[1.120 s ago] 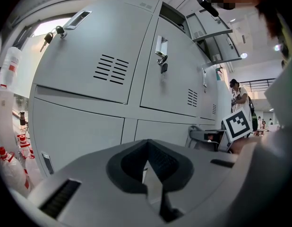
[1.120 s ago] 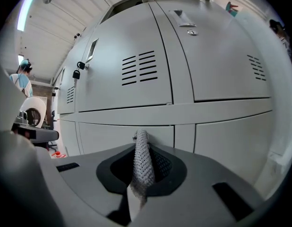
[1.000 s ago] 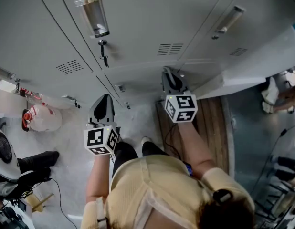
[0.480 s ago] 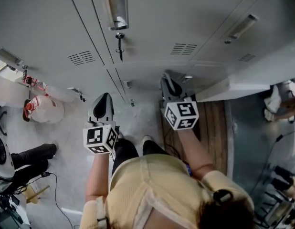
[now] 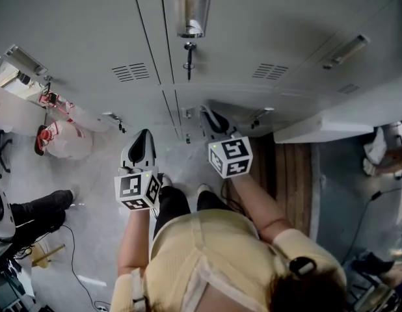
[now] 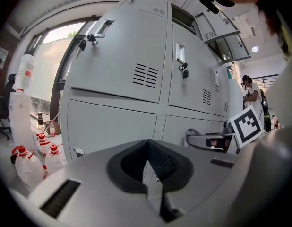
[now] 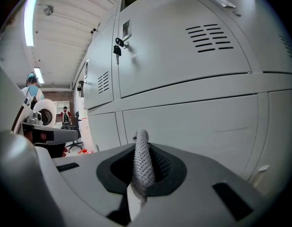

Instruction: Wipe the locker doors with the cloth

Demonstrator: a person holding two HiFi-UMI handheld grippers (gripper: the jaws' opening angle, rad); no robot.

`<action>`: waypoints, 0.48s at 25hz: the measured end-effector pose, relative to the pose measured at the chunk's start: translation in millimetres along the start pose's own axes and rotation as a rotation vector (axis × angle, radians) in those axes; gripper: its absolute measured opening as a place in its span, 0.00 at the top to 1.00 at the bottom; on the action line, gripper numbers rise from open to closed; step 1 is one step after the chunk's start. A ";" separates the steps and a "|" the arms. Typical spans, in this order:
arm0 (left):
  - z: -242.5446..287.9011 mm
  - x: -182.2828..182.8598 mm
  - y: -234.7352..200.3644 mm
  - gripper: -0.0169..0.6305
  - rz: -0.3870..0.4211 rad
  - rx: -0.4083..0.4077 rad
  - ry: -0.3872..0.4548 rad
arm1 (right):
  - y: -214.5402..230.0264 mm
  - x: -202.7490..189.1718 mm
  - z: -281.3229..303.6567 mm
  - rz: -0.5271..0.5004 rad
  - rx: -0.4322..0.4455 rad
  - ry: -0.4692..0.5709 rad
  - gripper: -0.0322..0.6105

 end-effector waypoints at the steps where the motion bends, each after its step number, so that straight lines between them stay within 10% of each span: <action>1: -1.1 0.2 -2.9 0.97 -0.002 0.005 0.001 | -4.4 0.2 4.5 -0.003 0.009 -0.002 0.92; 12: -4.5 -3.0 -23.6 0.97 -0.018 0.036 -0.016 | -41.5 2.9 46.0 -0.073 0.076 -0.007 0.92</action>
Point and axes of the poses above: the fingertips, and each gripper's own axes: z forward along the fingers, y to its right, x out of its top, the point moved 4 cm from there along -z, backward along the fingers, and after that the axes turned 15 degrees about -z, right-handed, at the moved point
